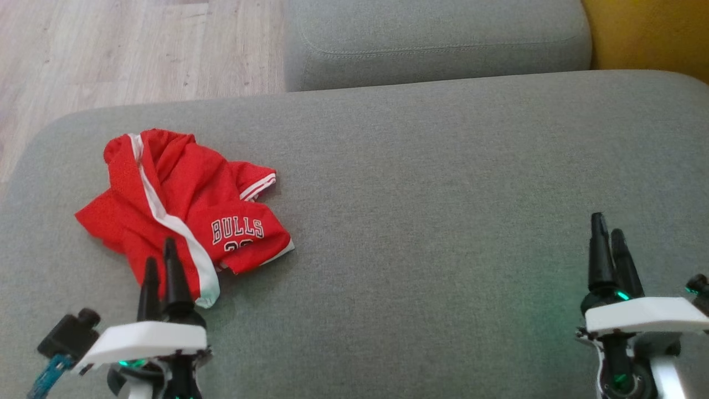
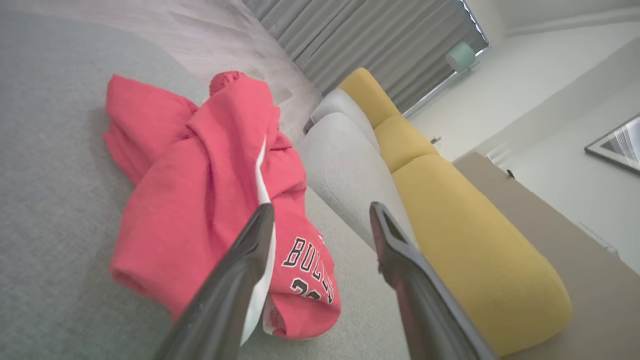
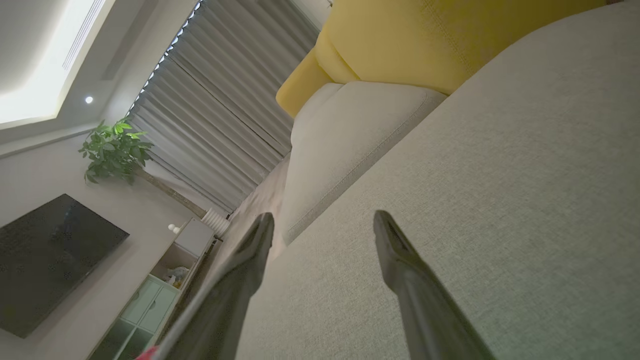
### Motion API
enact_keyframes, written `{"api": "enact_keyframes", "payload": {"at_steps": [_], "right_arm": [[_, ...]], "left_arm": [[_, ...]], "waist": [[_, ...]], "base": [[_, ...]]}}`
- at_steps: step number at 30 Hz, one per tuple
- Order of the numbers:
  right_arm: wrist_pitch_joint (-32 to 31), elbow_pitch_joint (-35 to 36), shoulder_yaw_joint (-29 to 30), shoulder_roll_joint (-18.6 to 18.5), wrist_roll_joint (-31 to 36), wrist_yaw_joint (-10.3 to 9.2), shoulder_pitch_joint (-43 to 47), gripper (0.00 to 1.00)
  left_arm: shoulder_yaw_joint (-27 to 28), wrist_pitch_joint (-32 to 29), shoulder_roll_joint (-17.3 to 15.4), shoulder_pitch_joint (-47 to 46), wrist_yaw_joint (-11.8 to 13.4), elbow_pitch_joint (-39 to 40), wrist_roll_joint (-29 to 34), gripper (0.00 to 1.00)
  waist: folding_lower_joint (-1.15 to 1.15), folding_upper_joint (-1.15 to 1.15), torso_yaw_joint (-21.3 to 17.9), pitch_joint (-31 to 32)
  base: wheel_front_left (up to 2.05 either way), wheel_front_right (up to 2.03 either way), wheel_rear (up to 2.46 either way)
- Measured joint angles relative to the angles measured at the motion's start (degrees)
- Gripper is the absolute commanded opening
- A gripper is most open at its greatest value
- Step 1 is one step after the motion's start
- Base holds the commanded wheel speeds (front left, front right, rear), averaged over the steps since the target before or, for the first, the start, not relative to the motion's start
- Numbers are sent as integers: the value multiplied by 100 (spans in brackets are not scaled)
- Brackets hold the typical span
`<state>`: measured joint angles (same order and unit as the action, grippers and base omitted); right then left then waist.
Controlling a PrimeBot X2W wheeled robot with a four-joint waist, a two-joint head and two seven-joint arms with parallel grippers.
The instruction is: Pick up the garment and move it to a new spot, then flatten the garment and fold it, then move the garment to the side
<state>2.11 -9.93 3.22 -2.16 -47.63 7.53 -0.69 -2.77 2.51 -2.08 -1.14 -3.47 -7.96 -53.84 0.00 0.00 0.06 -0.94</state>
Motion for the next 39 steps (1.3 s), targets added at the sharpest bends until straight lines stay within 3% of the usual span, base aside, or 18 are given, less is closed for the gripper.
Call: {"api": "enact_keyframes", "payload": {"at_steps": [16,34,39], "right_arm": [[294,191,-275,-3,1683,0,1,100],[571,182,-423,-4,3199,0,1,100],[648,205,-456,-5,3598,0,1,100]], "left_arm": [[-1196,263,-512,-235,454,-4,1708,100],[-2175,530,-898,-547,1070,-142,2882,100],[-2338,617,-972,-647,1360,-190,3190,100]], "waist": [[0,0,-38,-18],[0,0,-34,-14],[0,0,-34,-11]], "base": [[0,0,0],[0,0,0],[0,0,0]]}}
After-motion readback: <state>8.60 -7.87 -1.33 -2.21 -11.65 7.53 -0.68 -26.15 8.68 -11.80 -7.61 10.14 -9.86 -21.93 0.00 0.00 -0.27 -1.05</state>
